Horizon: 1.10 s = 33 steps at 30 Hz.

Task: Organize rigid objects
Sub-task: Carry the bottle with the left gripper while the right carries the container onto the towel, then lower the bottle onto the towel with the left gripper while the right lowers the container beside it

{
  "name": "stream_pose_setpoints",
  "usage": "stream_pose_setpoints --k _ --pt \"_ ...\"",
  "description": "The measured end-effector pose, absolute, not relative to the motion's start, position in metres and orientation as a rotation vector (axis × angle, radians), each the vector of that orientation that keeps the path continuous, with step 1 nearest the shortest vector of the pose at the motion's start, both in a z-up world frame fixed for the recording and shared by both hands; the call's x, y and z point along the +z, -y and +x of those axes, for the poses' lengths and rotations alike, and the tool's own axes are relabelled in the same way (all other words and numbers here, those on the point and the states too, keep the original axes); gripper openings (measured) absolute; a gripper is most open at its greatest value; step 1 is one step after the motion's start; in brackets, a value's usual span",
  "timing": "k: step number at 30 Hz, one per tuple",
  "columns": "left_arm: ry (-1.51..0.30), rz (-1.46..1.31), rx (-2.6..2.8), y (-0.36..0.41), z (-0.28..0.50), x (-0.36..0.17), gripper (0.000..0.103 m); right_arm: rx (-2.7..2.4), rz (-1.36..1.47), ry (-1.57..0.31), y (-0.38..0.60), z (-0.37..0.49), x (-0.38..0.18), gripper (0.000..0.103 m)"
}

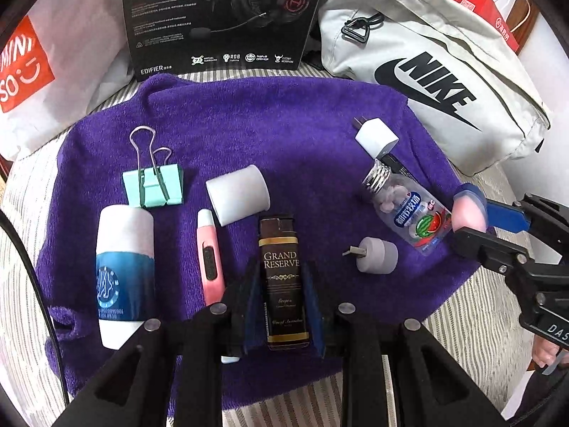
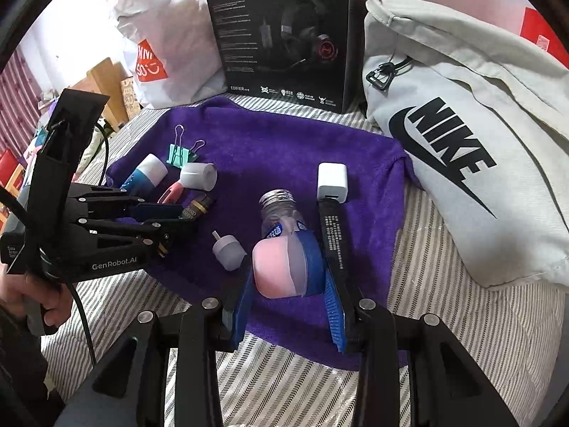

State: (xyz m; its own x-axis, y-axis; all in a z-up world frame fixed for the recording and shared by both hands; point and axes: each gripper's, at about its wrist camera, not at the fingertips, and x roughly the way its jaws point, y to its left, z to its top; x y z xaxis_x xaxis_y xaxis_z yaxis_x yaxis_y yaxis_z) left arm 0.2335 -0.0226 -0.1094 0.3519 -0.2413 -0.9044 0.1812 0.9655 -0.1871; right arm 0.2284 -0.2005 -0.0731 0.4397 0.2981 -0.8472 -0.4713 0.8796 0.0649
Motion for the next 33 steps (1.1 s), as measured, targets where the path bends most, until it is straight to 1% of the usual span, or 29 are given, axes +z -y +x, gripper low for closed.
stream_pose_setpoints --k 3,5,7,23,24,26,33 --pt "-1.189 -0.066 -0.269 0.019 0.230 -0.108 0.025 0.489 -0.197 -1.011 0.198 0.228 -0.074 0.037" --pt "-1.192 -0.062 -0.265 0.017 0.227 -0.107 0.029 0.492 -0.202 -1.012 0.196 0.228 -0.074 0.037" --pt "-1.192 -0.066 -0.254 0.013 0.223 -0.105 0.029 0.494 -0.202 -1.014 0.194 0.228 -0.074 0.037" --pt "-1.085 -0.140 -0.156 -0.049 0.186 -0.057 0.030 0.578 -0.210 -1.056 0.148 0.224 -0.087 0.037" --pt "-1.080 -0.143 -0.152 -0.052 0.185 -0.056 0.031 0.583 -0.213 -1.058 0.144 0.225 -0.089 0.037" --pt "-1.069 -0.147 -0.144 -0.057 0.185 -0.054 0.037 0.589 -0.219 -1.069 0.136 0.226 -0.093 0.037" --pt "-1.052 -0.184 -0.151 -0.061 0.183 -0.052 0.038 0.600 -0.236 -1.071 0.121 0.229 -0.096 0.037"
